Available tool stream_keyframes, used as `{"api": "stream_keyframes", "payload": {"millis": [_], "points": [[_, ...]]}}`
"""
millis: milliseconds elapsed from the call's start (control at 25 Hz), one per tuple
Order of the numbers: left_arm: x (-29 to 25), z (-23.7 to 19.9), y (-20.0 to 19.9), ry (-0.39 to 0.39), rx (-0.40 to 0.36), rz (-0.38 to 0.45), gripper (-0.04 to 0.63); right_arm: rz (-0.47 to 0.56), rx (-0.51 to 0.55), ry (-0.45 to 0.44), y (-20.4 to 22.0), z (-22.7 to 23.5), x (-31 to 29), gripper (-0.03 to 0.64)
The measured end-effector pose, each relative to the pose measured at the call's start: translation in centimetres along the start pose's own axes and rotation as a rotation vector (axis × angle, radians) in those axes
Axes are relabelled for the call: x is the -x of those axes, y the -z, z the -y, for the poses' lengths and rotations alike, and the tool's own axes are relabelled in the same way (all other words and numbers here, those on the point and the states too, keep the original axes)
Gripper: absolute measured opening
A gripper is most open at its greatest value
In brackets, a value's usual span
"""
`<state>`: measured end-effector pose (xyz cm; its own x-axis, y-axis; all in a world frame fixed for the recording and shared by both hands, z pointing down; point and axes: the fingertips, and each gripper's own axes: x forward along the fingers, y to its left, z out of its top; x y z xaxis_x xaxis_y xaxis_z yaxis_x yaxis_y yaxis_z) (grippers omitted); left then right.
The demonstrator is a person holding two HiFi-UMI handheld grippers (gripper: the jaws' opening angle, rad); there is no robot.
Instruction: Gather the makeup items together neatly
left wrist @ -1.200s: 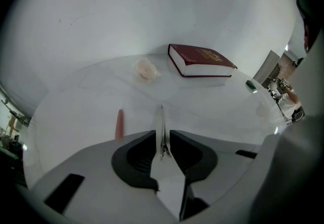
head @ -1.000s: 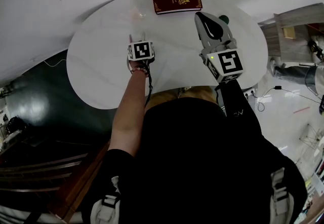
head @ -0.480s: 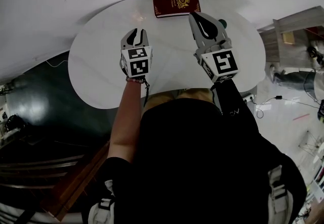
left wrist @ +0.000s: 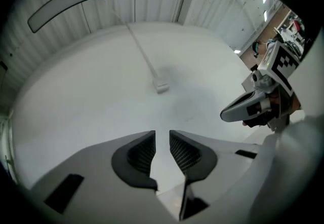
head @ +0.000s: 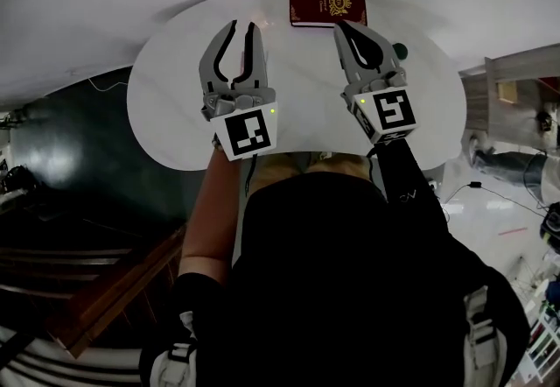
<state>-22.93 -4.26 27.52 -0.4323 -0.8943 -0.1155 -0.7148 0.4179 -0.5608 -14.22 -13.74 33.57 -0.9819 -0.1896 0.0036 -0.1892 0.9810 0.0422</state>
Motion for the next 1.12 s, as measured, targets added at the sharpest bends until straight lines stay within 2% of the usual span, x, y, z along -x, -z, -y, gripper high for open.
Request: {"api": "stream_keyframes", "payload": {"millis": [160, 400, 600, 680, 800, 880, 1000, 1120], "points": [[1.6, -0.5, 0.9, -0.036, 0.063, -0.019, 0.083, 0.003, 0.003, -0.016, -0.1, -0.5, -0.2, 0.005], [1.7, -0.6, 2.3, -0.051, 0.132, -0.035, 0.081, -0.02, 0.005, -0.026, 0.7, -0.9, -0.4, 0.005], [1.1, -0.6, 3.2, -0.026, 0.179, -0.03, 0.081, -0.017, 0.003, -0.014, 0.6, -1.4, -0.9, 0.005], [0.5, -0.2, 4.2, 0.019, 0.196, -0.048, 0.081, -0.021, -0.003, 0.002, 0.9, -1.5, -1.3, 0.005], [-1.0, 1.4, 8.0, 0.175, 0.195, -0.17, 0.081, -0.029, -0.017, 0.04, 1.3, -1.2, -2.1, 0.005], [-2.2, 2.2, 11.0, 0.304, 0.141, -0.241, 0.081, -0.04, -0.022, 0.07, 1.5, -1.0, -2.5, 0.005], [-4.1, 3.4, 14.5, 0.536, -0.006, -0.282, 0.081, -0.062, -0.028, 0.134, 2.0, -0.3, -2.7, 0.005], [-5.1, 5.4, 18.0, 0.801, -0.207, -0.293, 0.089, -0.092, -0.027, 0.195, 2.8, 0.0, -2.8, 0.005]]}}
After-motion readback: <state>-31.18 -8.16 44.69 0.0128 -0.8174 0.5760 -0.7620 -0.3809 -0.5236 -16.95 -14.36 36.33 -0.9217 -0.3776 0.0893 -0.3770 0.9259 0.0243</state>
